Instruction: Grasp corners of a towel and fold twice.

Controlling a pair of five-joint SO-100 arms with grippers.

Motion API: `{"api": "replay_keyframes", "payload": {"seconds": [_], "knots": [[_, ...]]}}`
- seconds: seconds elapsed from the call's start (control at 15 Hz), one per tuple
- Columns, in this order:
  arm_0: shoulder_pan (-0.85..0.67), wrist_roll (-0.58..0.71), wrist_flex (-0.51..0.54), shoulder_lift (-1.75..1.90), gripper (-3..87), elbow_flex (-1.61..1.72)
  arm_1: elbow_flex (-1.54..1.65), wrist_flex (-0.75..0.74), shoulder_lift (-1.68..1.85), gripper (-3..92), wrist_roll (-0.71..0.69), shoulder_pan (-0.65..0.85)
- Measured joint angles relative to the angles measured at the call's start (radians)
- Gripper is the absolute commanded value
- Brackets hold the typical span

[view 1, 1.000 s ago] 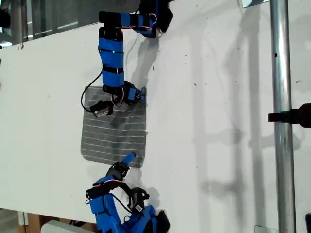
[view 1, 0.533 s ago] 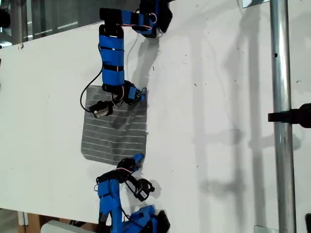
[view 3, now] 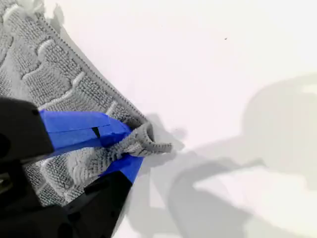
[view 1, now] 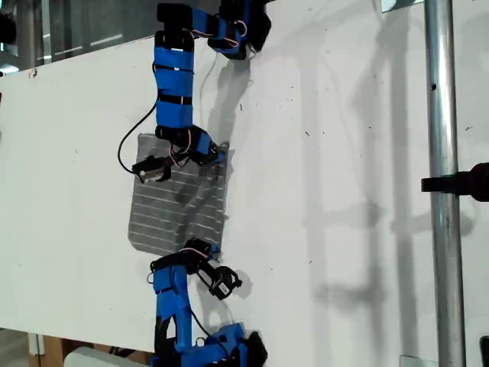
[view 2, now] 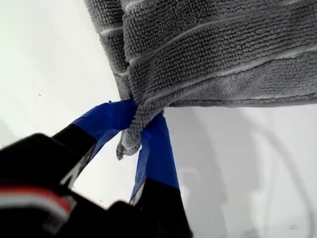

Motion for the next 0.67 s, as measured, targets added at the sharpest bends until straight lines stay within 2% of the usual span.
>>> {"api": "replay_keyframes", "payload": {"seconds": [0.27,0.4,0.47,0.53,0.67], "knots": [[0.169,-0.086,0.178,0.295,-3.0,0.021,-0.011,0.087,0.08,-0.2,0.075,-0.127],[0.296,-0.196,0.216,0.529,-3.0,0.094,-0.112,0.17,0.091,-0.2,0.146,-0.239],[0.319,-0.232,0.196,0.667,-3.0,0.175,-0.152,0.179,0.097,-0.2,0.163,-0.278],[0.319,-0.242,0.132,0.816,-3.0,0.282,-0.16,0.193,0.106,-0.2,0.166,-0.278],[0.181,-0.176,0.052,0.96,-3.0,0.423,-0.15,0.221,0.12,-0.2,0.164,-0.189]]}}
